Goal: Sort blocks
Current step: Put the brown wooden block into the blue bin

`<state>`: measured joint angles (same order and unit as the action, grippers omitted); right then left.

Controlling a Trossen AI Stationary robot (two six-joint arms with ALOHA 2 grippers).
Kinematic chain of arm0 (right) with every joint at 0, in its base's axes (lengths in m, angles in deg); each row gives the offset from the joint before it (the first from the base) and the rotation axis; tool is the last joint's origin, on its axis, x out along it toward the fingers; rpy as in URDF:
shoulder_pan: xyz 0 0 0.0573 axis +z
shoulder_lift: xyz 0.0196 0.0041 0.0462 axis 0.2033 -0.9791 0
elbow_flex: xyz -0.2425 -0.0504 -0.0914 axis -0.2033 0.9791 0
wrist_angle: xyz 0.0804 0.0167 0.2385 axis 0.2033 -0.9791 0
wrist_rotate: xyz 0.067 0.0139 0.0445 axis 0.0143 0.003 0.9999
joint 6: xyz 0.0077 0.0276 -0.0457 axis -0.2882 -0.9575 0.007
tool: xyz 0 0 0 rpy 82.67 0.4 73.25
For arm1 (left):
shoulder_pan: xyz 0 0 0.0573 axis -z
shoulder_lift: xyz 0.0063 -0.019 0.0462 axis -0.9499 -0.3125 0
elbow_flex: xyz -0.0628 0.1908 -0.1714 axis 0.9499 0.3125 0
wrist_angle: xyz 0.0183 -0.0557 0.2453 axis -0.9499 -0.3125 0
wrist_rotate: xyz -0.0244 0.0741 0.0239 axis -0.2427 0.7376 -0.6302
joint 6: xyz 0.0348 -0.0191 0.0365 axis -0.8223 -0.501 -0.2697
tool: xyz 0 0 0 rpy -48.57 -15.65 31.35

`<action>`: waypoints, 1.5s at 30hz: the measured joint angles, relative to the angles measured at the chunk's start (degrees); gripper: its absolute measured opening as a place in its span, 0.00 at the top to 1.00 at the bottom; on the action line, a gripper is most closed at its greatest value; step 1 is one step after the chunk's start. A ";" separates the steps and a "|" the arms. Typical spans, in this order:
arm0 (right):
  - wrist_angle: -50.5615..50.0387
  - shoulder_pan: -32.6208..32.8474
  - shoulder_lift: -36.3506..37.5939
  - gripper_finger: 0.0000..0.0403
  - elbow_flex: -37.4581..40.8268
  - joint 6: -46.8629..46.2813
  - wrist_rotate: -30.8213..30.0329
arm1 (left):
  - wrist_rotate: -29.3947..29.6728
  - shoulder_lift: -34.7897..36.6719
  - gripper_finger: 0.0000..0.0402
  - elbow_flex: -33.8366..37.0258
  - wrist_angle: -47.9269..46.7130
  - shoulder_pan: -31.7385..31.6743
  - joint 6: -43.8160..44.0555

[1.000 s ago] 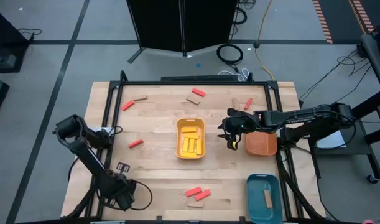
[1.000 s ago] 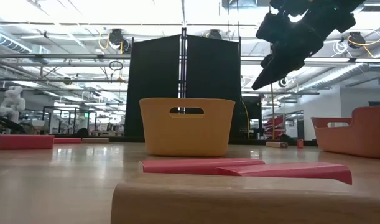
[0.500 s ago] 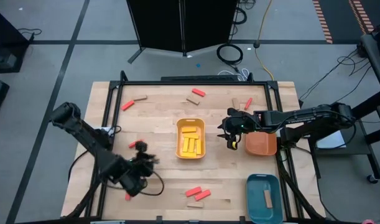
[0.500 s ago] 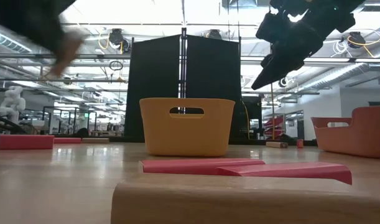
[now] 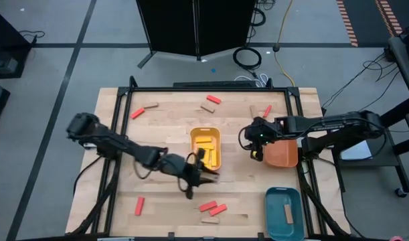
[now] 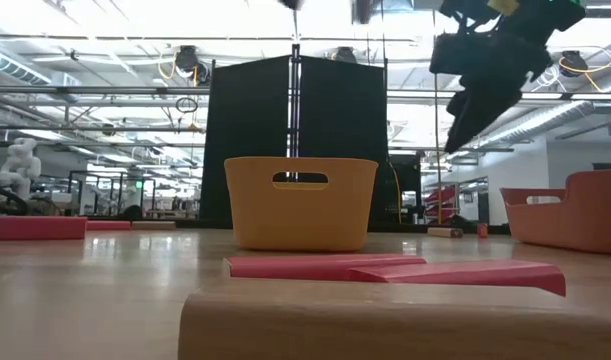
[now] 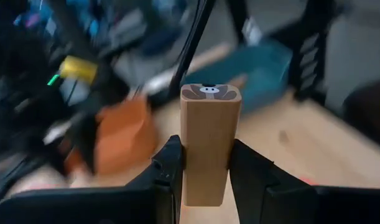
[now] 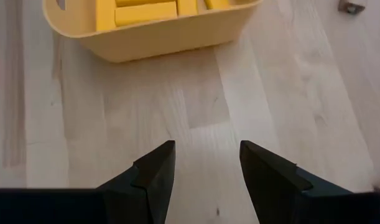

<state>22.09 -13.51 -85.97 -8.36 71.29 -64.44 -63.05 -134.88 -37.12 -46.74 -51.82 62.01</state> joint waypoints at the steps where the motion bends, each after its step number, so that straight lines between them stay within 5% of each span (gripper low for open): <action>1: -1.37 0.02 0.66 0.57 0.00 -0.72 -0.04 | -2.82 -2.25 0.79 0.00 5.43 -0.90 0.00; 6: -8.15 0.02 6.09 0.57 0.00 -3.92 -1.33 | -9.23 -14.86 0.79 -2.50 29.51 -3.42 0.32; 10: -11.63 0.02 12.13 0.57 0.00 -6.61 -6.49 | -9.78 -25.13 0.79 -10.67 36.92 -4.18 1.70; 15: -12.90 0.00 19.10 0.57 0.00 -8.39 -10.65 | -11.90 -36.95 0.79 -27.23 35.27 -4.75 7.27; 20: -12.88 0.02 22.80 0.57 0.02 -9.58 -10.60 | -14.18 -46.78 0.79 -44.82 23.26 -4.52 8.00; 31: -12.67 0.01 23.62 0.57 0.07 -10.95 -10.55 | -14.01 -63.08 0.79 -74.26 8.75 -3.00 13.17; 45: -11.80 0.01 23.13 0.57 0.10 -10.11 -10.55 | -13.63 -65.67 0.79 -75.56 10.28 -3.07 18.04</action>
<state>10.29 -13.50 -62.85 -8.26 61.18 -74.99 -76.68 -200.55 -112.68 -36.46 -54.88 80.05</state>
